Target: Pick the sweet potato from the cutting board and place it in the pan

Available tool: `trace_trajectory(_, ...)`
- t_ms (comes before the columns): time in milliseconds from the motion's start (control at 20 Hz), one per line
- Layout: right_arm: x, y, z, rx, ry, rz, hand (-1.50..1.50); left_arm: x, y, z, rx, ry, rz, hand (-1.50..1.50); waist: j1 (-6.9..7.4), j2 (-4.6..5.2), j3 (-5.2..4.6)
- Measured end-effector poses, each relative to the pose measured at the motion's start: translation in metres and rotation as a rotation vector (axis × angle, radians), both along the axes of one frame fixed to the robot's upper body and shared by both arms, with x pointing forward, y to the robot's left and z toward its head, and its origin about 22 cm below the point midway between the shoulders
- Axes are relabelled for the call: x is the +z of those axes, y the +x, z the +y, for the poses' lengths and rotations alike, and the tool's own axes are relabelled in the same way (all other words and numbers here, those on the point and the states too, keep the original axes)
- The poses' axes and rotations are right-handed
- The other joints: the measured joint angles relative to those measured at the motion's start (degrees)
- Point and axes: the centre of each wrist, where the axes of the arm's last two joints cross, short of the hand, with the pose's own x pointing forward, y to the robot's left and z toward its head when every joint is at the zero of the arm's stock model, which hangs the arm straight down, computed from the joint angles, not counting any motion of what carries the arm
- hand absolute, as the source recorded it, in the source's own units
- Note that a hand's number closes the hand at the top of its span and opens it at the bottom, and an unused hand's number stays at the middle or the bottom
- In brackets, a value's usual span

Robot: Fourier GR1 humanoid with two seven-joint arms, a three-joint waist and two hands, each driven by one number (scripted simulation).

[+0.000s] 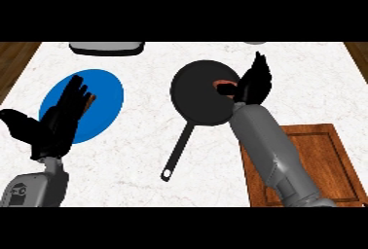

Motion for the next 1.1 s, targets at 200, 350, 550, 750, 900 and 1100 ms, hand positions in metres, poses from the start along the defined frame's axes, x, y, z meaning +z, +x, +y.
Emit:
trace_trajectory(200,-0.003,-0.016,-0.004,-0.012,0.117,-0.127,-1.50,0.000,0.000,0.001,0.016,0.009,0.006,0.00,-1.06,-0.46,0.01)
trace_trajectory(350,-0.006,-0.037,-0.005,0.008,0.189,-0.206,-1.50,-0.005,-0.006,0.006,0.031,0.011,0.012,0.00,-1.95,-0.79,0.00)
trace_trajectory(550,-0.013,-0.081,-0.002,0.061,0.276,-0.297,-1.50,0.000,-0.007,0.009,0.050,0.004,0.020,0.00,-2.94,-1.01,0.00)
trace_trajectory(750,-0.012,-0.134,-0.004,0.113,0.343,-0.362,-1.50,0.002,-0.010,0.014,0.061,-0.002,0.018,0.00,-3.50,-1.00,-0.06)
trace_trajectory(900,-0.015,-0.174,-0.009,0.129,0.350,-0.383,-1.50,0.001,-0.013,0.015,0.055,0.001,0.014,0.00,-3.07,-0.76,-0.08)
trace_trajectory(1100,-0.013,-0.206,-0.011,0.123,0.334,-0.395,-1.50,0.003,-0.010,0.009,0.043,0.002,0.007,0.00,-2.55,-0.50,-0.09)
